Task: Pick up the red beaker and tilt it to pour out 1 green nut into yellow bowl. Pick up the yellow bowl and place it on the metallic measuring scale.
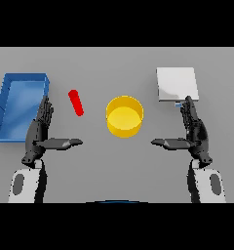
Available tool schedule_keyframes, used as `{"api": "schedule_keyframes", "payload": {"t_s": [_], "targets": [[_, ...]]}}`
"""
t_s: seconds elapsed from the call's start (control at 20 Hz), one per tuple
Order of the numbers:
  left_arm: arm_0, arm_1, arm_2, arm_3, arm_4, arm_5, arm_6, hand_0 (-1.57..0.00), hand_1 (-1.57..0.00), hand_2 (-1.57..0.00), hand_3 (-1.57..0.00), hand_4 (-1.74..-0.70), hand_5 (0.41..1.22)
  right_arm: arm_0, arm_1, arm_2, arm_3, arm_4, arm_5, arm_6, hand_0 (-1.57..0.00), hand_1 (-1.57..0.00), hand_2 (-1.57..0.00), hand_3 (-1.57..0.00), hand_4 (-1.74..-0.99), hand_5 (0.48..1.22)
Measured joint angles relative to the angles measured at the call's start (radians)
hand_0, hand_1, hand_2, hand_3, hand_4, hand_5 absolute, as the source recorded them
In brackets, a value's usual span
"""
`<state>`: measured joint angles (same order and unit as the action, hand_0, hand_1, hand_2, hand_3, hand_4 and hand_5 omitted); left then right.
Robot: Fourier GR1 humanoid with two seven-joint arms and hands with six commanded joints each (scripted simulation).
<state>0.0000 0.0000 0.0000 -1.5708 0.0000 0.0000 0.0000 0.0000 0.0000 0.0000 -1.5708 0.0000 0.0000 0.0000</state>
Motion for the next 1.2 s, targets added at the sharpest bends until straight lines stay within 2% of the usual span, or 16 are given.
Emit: {"api": "schedule_keyframes", "payload": {"t_s": [0.3,0.35,0.4,0.5,0.55,0.65,0.75,0.85,0.9,0.95,1.1,1.2], "targets": [[0.017,0.002,-0.003,-0.012,0.004,-0.005,-0.005,0.00,0.00,0.00,0.00,-1.15,0.599,0.017,0.015,0.018,-0.016,0.016,-0.012,-0.001,0.00,0.00,0.00,0.00,-1.167,0.599],[0.055,0.038,-0.023,-0.056,-0.028,-0.018,-0.030,0.00,0.00,0.00,0.00,-1.16,0.599,0.054,-0.028,0.057,-0.047,0.131,-0.044,-0.086,0.00,0.00,0.00,0.00,-1.163,0.595],[0.080,0.054,-0.048,-0.094,-0.053,-0.026,-0.021,0.00,0.00,0.00,0.00,-1.16,0.599,0.093,-0.040,0.097,-0.081,0.212,-0.068,-0.118,0.00,0.00,0.00,0.00,-1.162,0.594],[0.111,0.062,-0.081,-0.144,-0.083,-0.031,0.009,0.00,0.00,0.00,0.00,-1.16,0.599,0.133,-0.050,0.137,-0.121,0.298,-0.094,-0.120,0.00,0.00,0.00,0.00,-1.159,0.590],[0.114,0.062,-0.093,-0.152,-0.100,-0.025,0.031,0.00,0.00,0.00,0.00,-1.16,0.600,0.140,-0.041,0.149,-0.136,0.317,-0.104,-0.098,0.00,0.00,0.00,0.00,-1.162,0.591],[0.112,0.081,-0.085,-0.165,-0.102,-0.026,0.049,0.00,0.00,0.00,0.00,-1.16,0.603,0.134,-0.040,0.143,-0.129,0.316,-0.106,-0.064,0.00,0.00,0.00,0.00,-1.183,0.596],[0.098,0.077,-0.097,-0.143,-0.113,-0.032,0.064,0.00,0.00,0.00,0.00,-1.16,0.602,0.139,-0.042,0.145,-0.146,0.300,-0.091,-0.081,0.00,0.00,0.00,0.00,-1.199,0.603],[0.072,0.069,-0.106,-0.110,-0.138,-0.022,0.060,0.00,0.00,0.00,0.00,-1.17,0.605,0.128,-0.036,0.141,-0.143,0.275,-0.077,-0.058,0.00,0.00,0.00,0.00,-1.224,0.611],[0.044,0.064,-0.105,-0.071,-0.147,-0.017,0.066,0.00,0.00,0.00,0.00,-1.19,0.611,0.126,-0.036,0.138,-0.145,0.265,-0.072,-0.071,0.00,0.00,0.00,0.00,-1.230,0.617],[0.012,0.050,-0.108,-0.024,-0.156,-0.013,0.061,0.00,0.00,0.00,0.00,-1.21,0.615,0.117,-0.046,0.134,-0.141,0.274,-0.075,-0.057,0.00,0.00,0.00,0.00,-1.236,0.623],[-0.045,0.047,-0.098,0.069,-0.181,0.005,0.004,0.00,0.00,0.00,0.00,-1.23,0.629,0.138,-0.056,0.133,-0.147,0.267,-0.064,-0.099,0.00,0.00,0.00,0.00,-1.260,0.633],[-0.097,0.053,-0.083,0.124,-0.191,0.017,-0.009,0.00,0.00,0.00,0.00,-1.24,0.641,0.128,-0.043,0.136,-0.146,0.254,-0.059,-0.098,0.00,0.00,0.00,0.00,-1.273,0.632]]}}
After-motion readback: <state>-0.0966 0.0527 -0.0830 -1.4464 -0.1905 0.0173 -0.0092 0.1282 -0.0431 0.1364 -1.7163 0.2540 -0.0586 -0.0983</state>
